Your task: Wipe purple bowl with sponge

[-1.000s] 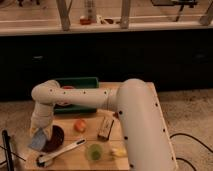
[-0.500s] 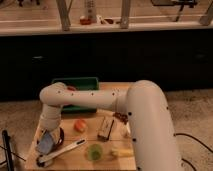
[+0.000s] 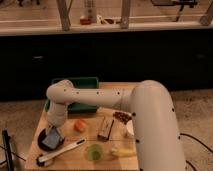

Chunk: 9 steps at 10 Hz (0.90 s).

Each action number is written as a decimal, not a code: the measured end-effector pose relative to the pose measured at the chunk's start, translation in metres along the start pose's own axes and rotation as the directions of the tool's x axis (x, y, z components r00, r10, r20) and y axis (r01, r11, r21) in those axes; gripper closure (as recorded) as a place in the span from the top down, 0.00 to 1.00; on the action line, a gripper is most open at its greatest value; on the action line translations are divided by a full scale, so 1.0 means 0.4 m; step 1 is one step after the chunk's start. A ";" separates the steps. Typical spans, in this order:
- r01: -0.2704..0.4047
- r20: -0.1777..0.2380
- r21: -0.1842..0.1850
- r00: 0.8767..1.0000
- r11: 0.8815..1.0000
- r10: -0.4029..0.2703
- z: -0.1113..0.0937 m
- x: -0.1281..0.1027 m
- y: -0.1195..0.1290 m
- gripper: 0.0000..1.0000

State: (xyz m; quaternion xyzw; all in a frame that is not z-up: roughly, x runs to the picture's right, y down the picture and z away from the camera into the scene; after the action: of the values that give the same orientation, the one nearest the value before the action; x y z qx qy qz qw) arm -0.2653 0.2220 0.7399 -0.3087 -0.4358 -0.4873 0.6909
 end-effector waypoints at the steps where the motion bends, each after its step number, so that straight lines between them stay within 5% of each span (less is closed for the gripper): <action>1: 0.005 -0.008 0.003 1.000 1.000 -0.005 -0.001 0.017 -0.010 0.00; 5: 0.093 -0.019 0.011 0.996 0.996 -0.092 0.006 0.022 -0.106 0.00; 9: 0.148 0.022 0.009 0.989 0.989 -0.148 0.026 -0.047 -0.126 0.00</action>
State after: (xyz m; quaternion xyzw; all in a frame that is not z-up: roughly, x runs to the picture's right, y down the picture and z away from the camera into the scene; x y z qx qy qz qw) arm -0.3188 0.2216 0.7276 -0.2785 -0.4670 -0.5320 0.6491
